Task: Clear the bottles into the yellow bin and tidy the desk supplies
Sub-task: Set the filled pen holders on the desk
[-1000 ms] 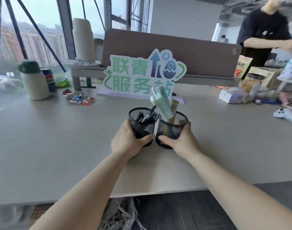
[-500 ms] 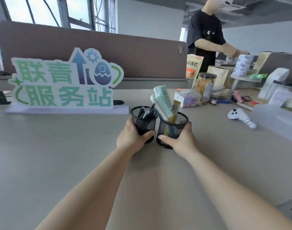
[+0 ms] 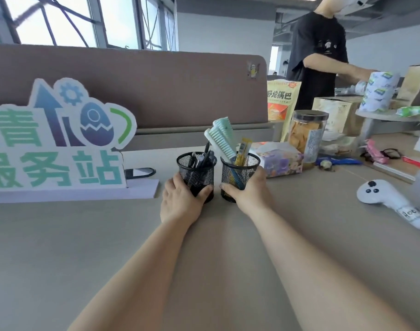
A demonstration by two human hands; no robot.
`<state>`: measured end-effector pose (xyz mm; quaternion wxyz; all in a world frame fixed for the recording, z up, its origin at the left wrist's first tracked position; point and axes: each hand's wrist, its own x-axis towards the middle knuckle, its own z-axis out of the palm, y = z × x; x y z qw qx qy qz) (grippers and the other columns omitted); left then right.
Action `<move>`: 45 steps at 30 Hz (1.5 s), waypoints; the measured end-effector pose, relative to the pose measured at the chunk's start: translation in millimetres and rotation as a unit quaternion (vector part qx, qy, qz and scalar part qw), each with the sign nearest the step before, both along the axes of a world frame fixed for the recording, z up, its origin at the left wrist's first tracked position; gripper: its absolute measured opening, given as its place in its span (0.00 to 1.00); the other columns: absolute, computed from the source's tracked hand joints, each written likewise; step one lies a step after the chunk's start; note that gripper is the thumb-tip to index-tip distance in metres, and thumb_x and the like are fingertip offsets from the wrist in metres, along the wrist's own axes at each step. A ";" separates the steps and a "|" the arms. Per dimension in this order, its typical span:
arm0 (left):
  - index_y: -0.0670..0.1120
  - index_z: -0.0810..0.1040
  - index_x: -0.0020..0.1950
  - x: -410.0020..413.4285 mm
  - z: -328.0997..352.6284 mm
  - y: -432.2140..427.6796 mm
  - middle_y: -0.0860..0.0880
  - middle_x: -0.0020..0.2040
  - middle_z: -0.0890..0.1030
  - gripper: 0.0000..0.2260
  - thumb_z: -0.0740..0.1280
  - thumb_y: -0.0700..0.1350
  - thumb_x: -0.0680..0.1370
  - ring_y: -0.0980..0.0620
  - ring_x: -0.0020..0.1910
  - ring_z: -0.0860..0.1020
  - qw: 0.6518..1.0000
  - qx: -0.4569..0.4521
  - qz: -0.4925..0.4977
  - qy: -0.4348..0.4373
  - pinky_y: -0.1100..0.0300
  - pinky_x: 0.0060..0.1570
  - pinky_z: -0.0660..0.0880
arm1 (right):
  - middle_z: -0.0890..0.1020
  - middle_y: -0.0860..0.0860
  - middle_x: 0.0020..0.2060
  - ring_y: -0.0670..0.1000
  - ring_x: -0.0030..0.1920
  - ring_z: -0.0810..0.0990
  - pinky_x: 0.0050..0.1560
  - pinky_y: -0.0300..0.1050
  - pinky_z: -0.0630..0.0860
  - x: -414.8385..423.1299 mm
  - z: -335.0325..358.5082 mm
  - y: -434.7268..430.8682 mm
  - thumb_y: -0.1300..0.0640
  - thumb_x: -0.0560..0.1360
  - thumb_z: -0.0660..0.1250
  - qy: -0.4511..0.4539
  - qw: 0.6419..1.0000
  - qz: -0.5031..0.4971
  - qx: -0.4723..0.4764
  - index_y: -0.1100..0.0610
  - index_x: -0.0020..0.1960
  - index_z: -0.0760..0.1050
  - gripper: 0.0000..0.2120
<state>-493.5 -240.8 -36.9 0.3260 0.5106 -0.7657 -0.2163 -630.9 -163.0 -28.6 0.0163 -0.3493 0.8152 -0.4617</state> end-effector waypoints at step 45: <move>0.49 0.66 0.66 -38.9 -7.2 -57.0 0.52 0.65 0.72 0.20 0.65 0.50 0.76 0.51 0.60 0.75 0.997 0.024 -0.061 0.047 0.51 0.61 0.71 | 0.70 0.58 0.63 0.59 0.62 0.71 0.58 0.52 0.70 -38.5 -8.3 -41.1 0.60 0.72 0.67 -0.004 0.996 -0.071 -0.053 0.59 0.64 0.65 0.23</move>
